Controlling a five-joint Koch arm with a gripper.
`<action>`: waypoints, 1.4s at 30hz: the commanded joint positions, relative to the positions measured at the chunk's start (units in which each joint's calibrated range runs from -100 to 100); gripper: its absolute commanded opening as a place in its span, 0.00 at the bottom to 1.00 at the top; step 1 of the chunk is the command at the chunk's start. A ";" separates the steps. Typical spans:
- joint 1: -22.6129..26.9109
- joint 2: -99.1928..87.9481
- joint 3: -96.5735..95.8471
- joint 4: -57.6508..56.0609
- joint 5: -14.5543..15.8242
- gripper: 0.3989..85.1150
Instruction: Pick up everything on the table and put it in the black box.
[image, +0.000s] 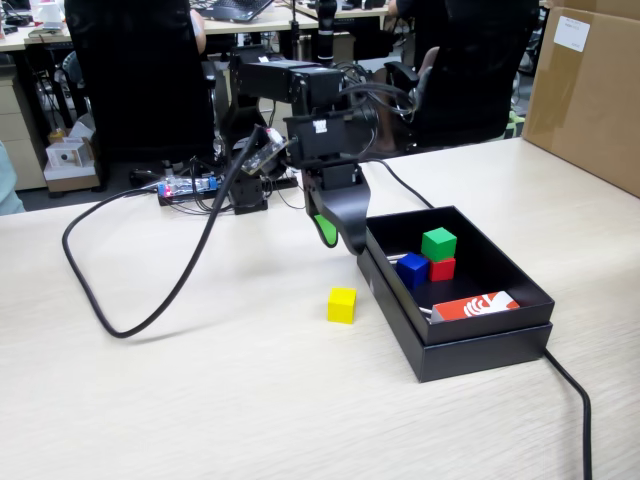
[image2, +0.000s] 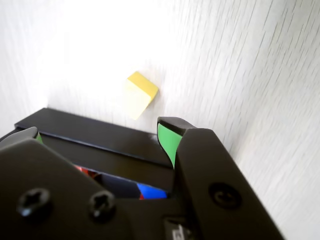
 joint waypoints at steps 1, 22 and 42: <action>-0.29 1.74 1.31 0.34 0.29 0.55; 0.00 23.89 10.11 0.59 3.22 0.19; 5.37 -6.75 15.18 0.08 0.39 0.12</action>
